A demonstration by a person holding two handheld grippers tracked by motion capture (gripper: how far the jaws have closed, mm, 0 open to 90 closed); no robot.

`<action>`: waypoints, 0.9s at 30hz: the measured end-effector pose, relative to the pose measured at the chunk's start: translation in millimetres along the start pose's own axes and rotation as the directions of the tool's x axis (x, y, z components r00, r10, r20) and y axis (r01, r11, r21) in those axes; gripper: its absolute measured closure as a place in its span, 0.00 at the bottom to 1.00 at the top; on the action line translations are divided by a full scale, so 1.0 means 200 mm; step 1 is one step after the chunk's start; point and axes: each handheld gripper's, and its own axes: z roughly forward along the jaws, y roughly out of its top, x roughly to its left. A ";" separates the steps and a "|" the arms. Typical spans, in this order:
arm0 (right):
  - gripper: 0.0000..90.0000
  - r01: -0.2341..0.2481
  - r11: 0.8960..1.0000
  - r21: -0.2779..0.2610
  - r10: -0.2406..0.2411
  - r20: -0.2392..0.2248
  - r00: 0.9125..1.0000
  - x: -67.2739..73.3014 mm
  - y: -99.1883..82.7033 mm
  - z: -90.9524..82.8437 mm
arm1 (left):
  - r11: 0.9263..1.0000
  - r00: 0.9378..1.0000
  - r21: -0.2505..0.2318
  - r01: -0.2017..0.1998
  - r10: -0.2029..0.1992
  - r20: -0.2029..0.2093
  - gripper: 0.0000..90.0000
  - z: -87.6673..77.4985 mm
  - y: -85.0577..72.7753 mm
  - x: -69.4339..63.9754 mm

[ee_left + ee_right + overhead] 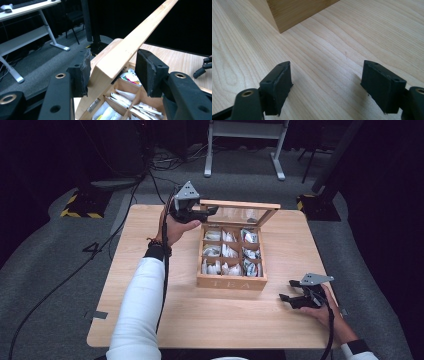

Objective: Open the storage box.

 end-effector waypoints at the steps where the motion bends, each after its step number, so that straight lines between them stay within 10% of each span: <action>1: 0.27 -0.001 1.000 0.000 0.001 0.000 1.000 0.00 0.00 0.00 | 1.000 1.000 -0.002 0.003 -0.003 -0.002 0.52 0.00 0.00 0.01; 27: 0.26 -0.010 1.000 0.001 0.010 0.006 1.000 0.00 0.00 0.00 | 0.994 0.995 -0.044 0.097 -0.098 -0.030 0.51 0.15 0.09 0.22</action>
